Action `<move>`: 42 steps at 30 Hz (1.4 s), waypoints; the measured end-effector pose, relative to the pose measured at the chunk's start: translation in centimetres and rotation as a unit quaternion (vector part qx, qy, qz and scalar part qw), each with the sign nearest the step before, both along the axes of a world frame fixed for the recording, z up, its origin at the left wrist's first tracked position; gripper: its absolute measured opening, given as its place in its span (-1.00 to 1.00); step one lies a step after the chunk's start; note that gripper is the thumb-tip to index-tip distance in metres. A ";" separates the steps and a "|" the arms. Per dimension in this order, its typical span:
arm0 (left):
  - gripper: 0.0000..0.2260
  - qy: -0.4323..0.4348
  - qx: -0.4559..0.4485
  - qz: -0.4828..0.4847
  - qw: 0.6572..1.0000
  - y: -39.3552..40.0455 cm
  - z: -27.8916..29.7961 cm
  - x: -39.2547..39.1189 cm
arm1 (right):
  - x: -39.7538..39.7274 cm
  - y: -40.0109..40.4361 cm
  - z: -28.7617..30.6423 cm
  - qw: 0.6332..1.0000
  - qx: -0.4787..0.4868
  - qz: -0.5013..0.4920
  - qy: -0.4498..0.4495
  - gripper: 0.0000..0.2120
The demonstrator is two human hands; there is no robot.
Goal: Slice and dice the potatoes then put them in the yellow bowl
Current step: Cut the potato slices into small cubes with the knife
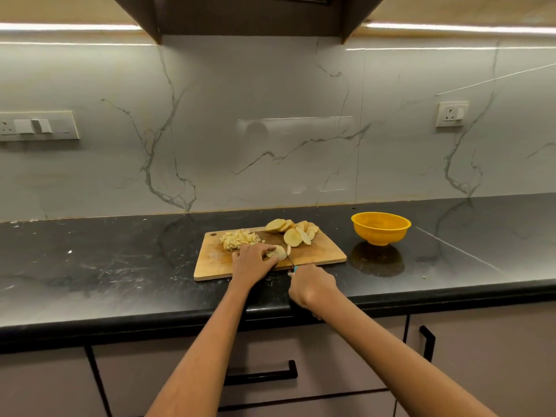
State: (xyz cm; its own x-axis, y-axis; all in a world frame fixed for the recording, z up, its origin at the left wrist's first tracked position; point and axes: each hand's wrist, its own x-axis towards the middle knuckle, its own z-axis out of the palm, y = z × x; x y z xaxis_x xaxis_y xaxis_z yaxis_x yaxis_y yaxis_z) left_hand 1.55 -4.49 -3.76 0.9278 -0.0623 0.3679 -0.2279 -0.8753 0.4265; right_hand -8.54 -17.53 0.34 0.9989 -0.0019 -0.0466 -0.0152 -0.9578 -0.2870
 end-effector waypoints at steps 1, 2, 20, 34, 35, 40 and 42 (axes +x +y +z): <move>-0.65 0.001 -0.001 -0.001 1.000 0.0 0.0 0.0 | -0.4 -0.1 0.0 1.000 -0.012 0.003 -0.001 -0.71; -0.66 0.000 -0.003 -0.001 1.000 0.0 -0.1 0.1 | -0.7 -0.3 0.1 1.000 -0.018 0.003 -0.001 -0.70; -0.67 -0.026 -0.033 -0.005 0.999 0.3 -0.5 0.6 | 3.9 0.3 -0.4 0.990 0.134 -0.037 0.017 -0.62; -0.69 -0.027 -0.043 -0.005 0.999 0.3 -0.6 0.8 | 2.7 1.3 1.5 0.994 0.076 -0.023 0.076 -0.74; -0.69 -0.028 -0.043 -0.004 0.999 0.3 -0.6 0.8 | 1.9 1.0 1.4 0.996 0.064 -0.021 0.066 -0.71; -0.68 -0.022 -0.041 -0.004 0.999 0.4 -0.8 1.0 | -1.4 -0.1 0.9 0.999 0.013 -0.004 0.038 -0.71; -0.72 -0.028 -0.058 -0.008 0.998 0.5 -0.8 1.2 | -2.0 -0.6 1.3 0.999 0.020 -0.012 0.038 -0.77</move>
State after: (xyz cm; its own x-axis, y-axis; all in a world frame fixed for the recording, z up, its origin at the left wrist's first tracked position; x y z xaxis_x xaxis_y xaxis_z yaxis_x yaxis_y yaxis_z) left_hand 2.74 -3.97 -4.60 0.9048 -0.0311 0.4246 -0.2677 -0.8172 0.5105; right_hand -10.52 -18.14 1.63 0.9921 -0.0219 -0.1235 -0.0610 -0.9448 -0.3220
